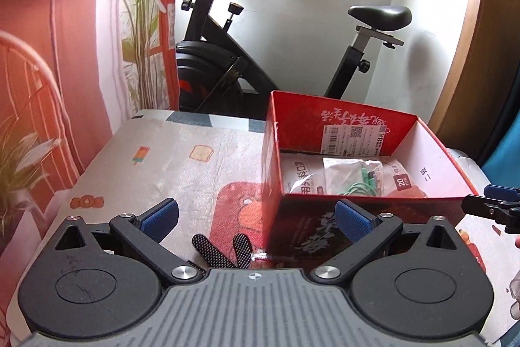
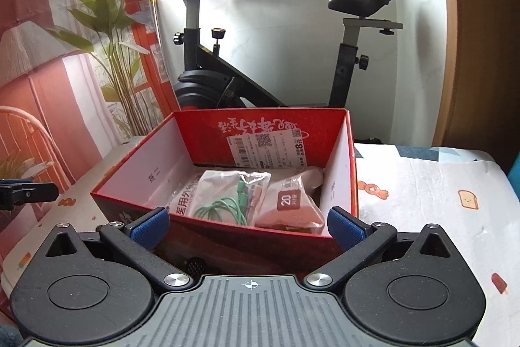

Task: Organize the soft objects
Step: 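Move both tools down to the snacks and gloves beside the red box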

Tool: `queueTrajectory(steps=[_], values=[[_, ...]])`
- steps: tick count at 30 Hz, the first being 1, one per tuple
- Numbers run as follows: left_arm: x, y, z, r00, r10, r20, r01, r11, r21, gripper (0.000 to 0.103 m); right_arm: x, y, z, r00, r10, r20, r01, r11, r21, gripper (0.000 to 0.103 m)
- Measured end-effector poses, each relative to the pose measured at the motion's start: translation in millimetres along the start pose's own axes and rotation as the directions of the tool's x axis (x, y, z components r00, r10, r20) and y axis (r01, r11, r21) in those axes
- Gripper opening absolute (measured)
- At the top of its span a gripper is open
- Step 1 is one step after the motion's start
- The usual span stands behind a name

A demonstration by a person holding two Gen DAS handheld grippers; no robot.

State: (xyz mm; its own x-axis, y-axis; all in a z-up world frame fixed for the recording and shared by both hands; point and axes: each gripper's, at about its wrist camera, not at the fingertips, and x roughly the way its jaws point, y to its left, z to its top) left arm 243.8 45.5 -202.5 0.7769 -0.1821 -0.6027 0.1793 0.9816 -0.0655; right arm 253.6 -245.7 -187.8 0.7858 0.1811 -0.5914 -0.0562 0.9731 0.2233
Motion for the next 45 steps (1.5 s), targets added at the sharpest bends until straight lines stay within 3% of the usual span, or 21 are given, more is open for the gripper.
queueTrajectory(steps=[5, 9, 14, 17, 27, 36, 45], values=[[-2, 15, -30, 0.999, 0.032, -0.020, -0.032, 0.999, -0.031, 0.103, 1, -1, -34, 0.999, -0.022, -0.034, 0.021, 0.999, -0.038, 0.101], [-6, 17, -52, 0.997, 0.077, 0.001, -0.077, 0.997, -0.014, 0.103, 5, 2, -60, 0.996, -0.042, -0.075, 0.036, 0.995, -0.088, 0.093], [-3, 23, -72, 0.997, 0.080, -0.023, -0.081, 0.995, -0.050, 0.103, 11, -9, -81, 0.994, -0.039, -0.102, 0.037, 0.999, -0.025, 0.089], [3, 25, -79, 0.996, 0.066, -0.056, -0.069, 0.997, -0.044, 0.103, 17, -15, -89, 0.993, -0.060, -0.104, 0.059, 0.998, -0.007, 0.078], [8, 22, -84, 0.997, 0.058, -0.052, -0.061, 0.996, -0.065, 0.103, 43, -44, -108, 0.989, -0.059, -0.137, 0.073, 0.993, 0.098, 0.052], [13, 24, -80, 0.997, 0.047, -0.062, -0.052, 0.994, -0.092, 0.103, 55, -48, -115, 0.987, -0.074, -0.144, 0.087, 0.992, 0.086, 0.048], [30, 12, -65, 0.997, -0.028, -0.066, 0.024, 0.998, -0.056, 0.102, 54, -47, -114, 0.984, -0.101, -0.149, 0.112, 0.992, 0.066, 0.032]])
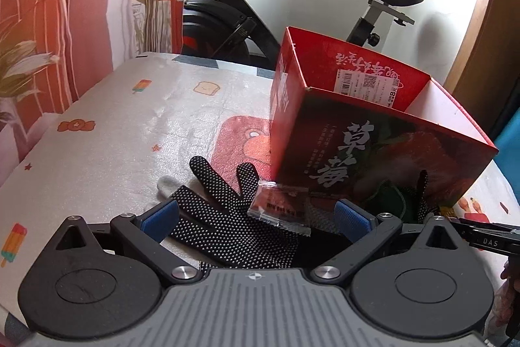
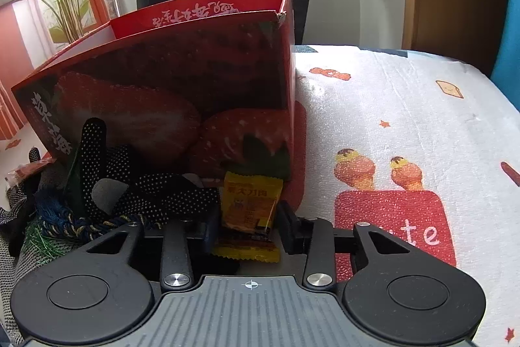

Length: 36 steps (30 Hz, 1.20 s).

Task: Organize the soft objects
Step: 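Grasp the clear snack packet with the left tool while the right tool grasps the yellow snack packet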

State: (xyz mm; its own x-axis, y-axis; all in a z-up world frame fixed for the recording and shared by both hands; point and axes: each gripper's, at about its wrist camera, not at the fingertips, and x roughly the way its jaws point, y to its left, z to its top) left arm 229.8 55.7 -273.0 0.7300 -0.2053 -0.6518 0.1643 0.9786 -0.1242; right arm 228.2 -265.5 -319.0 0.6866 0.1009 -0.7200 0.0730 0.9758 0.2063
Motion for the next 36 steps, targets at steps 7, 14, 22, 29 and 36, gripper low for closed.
queueTrajectory(steps=[7, 14, 22, 29, 36], values=[[32, -12, 14, 0.999, -0.019, -0.031, 0.021, 0.998, 0.057, 0.090, -2, 1, 0, 1.000, -0.006, -0.006, 0.006, 1.000, -0.012, 0.032], [64, -15, 13, 0.993, -0.033, -0.113, 0.045, 0.994, 0.102, 0.077, -2, 3, 1, 1.000, 0.002, -0.013, -0.002, 1.000, -0.019, 0.032], [68, -22, 0, 0.989, -0.042, -0.140, 0.061, 0.989, 0.136, 0.058, -1, 2, 1, 1.000, 0.007, -0.014, -0.007, 1.000, -0.016, 0.032], [61, -17, -3, 0.989, -0.060, -0.135, 0.077, 0.990, 0.120, 0.054, -1, 1, 1, 1.000, 0.011, -0.017, -0.011, 1.000, -0.011, 0.032], [50, -11, -4, 0.991, -0.050, -0.127, 0.061, 0.994, 0.085, 0.043, -3, 4, 2, 1.000, -0.001, -0.016, 0.000, 0.999, -0.034, 0.030]])
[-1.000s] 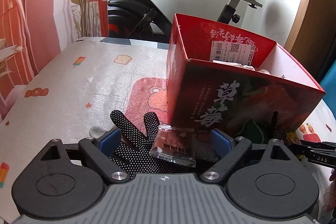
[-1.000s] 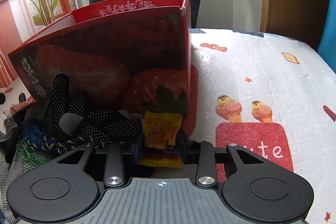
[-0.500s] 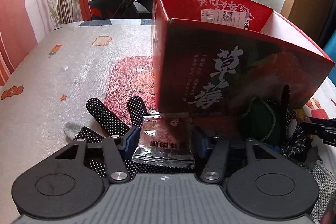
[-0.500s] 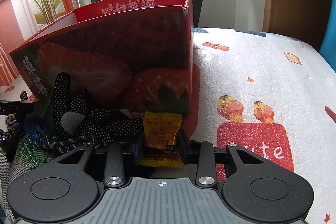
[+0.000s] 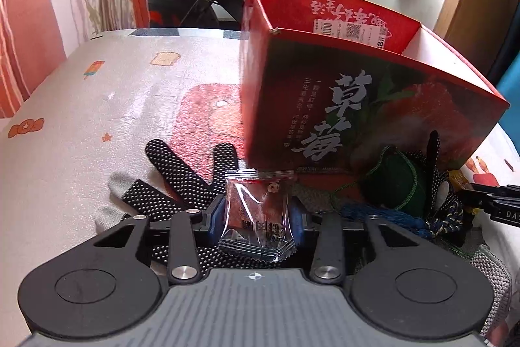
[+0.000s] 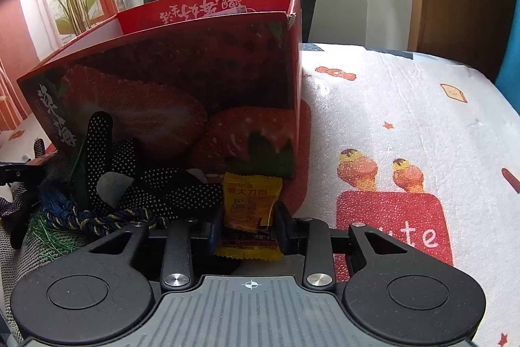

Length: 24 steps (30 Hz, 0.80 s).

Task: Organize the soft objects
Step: 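Grasp the clear snack packet with the left tool while the right tool grasps the yellow snack packet, then lift both snack packets and carry them over the red box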

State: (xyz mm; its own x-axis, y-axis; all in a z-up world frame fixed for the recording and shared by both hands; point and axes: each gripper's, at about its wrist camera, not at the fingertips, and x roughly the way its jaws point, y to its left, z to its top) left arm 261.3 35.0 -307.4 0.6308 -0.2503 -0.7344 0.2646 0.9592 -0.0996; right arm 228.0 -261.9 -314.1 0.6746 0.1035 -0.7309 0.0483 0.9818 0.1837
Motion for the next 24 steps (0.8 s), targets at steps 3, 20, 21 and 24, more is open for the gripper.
queueTrajectory(steps=[3, 20, 21, 24], values=[[-6, 3, -3, 1.000, 0.001, 0.006, -0.001, 1.000, -0.003, 0.041, -2, 2, 1, 1.000, 0.011, 0.001, -0.011, 1.000, 0.001, 0.029], [-58, -7, 21, 0.985, 0.040, 0.167, -0.042, 0.999, 0.006, 0.041, -31, 9, 18, 0.996, 0.033, 0.082, -0.032, 0.999, -0.015, 0.029], [-62, -8, 24, 0.983, 0.039, 0.179, -0.041, 0.999, 0.007, 0.041, -33, 10, 19, 0.995, 0.036, 0.088, -0.034, 0.999, -0.019, 0.029], [-74, -13, 30, 0.976, 0.026, 0.215, -0.028, 1.000, 0.008, 0.041, -42, 14, 24, 0.993, 0.047, 0.109, -0.044, 0.999, -0.031, 0.029]])
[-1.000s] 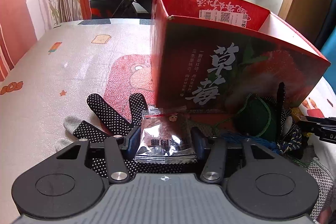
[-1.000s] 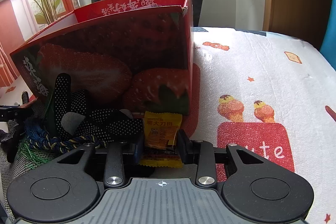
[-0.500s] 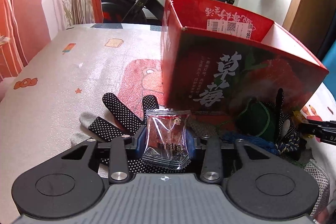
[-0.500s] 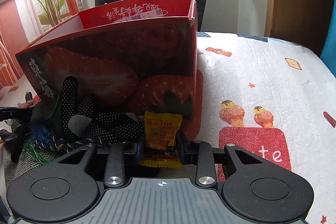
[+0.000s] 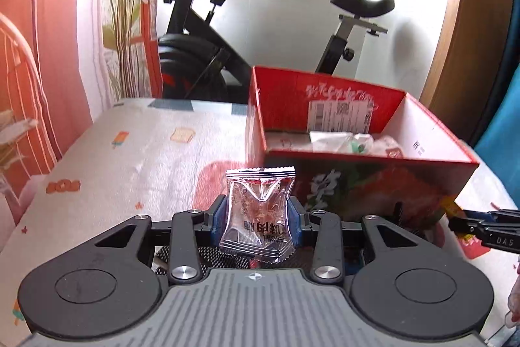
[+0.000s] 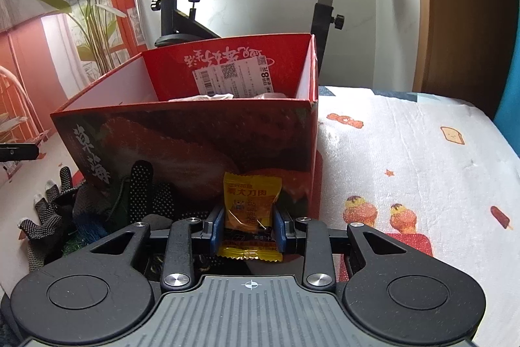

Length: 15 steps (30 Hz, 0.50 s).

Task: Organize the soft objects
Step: 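Lift both snack packets and carry them over the red box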

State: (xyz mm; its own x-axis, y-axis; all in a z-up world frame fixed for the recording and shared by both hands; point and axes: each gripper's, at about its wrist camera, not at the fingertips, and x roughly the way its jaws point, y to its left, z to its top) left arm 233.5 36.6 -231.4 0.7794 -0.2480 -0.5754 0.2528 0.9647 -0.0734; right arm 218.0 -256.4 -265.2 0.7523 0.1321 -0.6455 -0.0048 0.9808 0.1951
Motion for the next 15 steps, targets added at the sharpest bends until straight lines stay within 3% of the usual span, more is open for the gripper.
queueTrajectory(steps=[15], values=[[-16, -24, 31, 0.994, -0.068, 0.087, 0.065, 0.997, 0.036, 0.041, -38, 26, 45, 0.989, 0.082, 0.119, -0.075, 0.995, -0.060, 0.029]])
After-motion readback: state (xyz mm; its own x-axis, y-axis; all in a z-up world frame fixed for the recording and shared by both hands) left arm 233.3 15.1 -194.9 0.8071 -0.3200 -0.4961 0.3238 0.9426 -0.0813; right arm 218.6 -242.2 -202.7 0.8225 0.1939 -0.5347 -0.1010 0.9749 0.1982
